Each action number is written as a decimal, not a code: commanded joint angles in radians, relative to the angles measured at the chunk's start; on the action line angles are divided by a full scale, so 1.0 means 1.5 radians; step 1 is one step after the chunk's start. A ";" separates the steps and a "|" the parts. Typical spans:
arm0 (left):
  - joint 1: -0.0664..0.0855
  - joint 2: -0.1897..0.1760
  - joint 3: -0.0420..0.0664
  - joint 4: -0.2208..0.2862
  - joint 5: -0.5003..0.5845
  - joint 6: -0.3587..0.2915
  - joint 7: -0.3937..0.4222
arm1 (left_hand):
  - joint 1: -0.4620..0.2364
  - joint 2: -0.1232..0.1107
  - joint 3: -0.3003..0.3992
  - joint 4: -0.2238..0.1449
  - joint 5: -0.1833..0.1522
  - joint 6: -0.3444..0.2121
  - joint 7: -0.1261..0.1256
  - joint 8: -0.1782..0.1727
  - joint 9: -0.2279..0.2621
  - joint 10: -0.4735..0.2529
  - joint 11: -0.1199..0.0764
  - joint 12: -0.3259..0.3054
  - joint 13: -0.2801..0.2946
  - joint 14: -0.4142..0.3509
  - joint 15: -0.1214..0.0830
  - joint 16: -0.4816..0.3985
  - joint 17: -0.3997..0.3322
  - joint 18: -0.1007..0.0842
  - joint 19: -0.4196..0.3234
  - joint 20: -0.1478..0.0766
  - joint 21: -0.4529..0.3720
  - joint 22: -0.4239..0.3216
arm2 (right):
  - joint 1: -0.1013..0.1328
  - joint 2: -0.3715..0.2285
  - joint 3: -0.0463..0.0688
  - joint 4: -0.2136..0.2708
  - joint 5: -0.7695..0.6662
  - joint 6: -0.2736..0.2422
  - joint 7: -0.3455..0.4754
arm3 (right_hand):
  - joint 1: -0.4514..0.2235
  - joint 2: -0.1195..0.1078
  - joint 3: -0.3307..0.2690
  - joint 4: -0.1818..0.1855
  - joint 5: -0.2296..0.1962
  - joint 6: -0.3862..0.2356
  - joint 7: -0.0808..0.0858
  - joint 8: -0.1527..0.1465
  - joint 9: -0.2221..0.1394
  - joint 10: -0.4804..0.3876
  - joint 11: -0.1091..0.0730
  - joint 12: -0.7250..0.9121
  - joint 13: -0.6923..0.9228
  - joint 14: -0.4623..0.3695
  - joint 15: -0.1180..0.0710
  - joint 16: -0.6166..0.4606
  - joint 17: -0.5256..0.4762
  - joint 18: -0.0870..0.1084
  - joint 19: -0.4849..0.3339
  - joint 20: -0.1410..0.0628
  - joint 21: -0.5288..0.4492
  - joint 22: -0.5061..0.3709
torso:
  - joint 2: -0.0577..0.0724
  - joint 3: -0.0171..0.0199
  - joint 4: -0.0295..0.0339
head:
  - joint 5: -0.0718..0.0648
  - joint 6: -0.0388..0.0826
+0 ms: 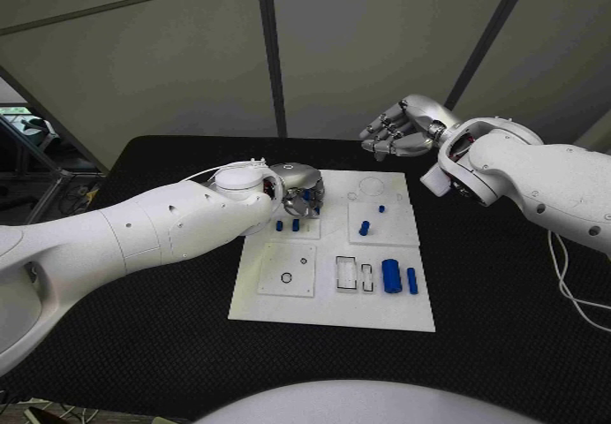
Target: Assemble the parts on the task board
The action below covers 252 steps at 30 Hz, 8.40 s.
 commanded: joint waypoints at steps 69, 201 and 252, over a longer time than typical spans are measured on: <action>-0.022 -0.119 0.069 0.083 0.037 0.003 -0.019 | -0.021 -0.014 0.111 -0.033 -0.001 0.053 0.006 -0.042 -0.017 0.077 0.002 -0.084 -0.022 0.016 -0.001 0.023 0.012 -0.084 0.022 -0.002 0.047 0.043 | 0.001 0.001 0.000 -0.003 -0.001 0.006 0.007 | -0.004 0.001 0.005 -0.002 0.003 0.004 0.002 -0.002 0.001 0.001 0.003 -0.004 -0.001 0.002 0.005 -0.003 0.001 0.002 0.002 0.006 -0.004 -0.002 | 0.000 0.0002 -0.0008 | 0.011 0.008; -0.045 -0.273 0.097 0.209 0.854 -0.142 0.258 | -0.052 -0.005 0.092 -0.050 -0.003 0.015 0.039 -0.059 -0.057 0.032 0.032 -0.111 -0.023 -0.219 0.025 -0.315 -0.468 -0.016 -0.223 0.022 -0.405 -0.210 | -0.088 -0.016 -0.041 0.029 -0.499 0.074 -0.116 | 0.010 -0.004 0.101 -0.099 -0.101 0.049 -0.023 0.001 0.006 0.007 -0.014 -0.081 -0.060 0.154 -0.029 0.703 0.508 -0.025 0.159 -0.041 0.408 0.371 | 0.000 -0.0001 -0.0002 | -0.032 0.015; -0.045 -0.270 0.097 0.196 0.854 -0.152 0.249 | -0.047 -0.002 0.085 -0.054 -0.003 0.007 0.045 -0.061 -0.059 0.022 0.036 -0.109 -0.024 -0.219 0.027 -0.319 -0.474 -0.017 -0.220 0.023 -0.409 -0.215 | -0.090 -0.065 -0.038 0.187 -0.516 -0.052 -0.137 | 0.021 0.020 0.121 -0.138 -0.104 0.091 -0.028 0.015 0.012 0.045 -0.024 -0.076 -0.047 0.152 -0.038 0.732 0.522 -0.035 0.180 -0.049 0.473 0.449 | 0.000 0.0000 -0.0005 | -0.028 0.019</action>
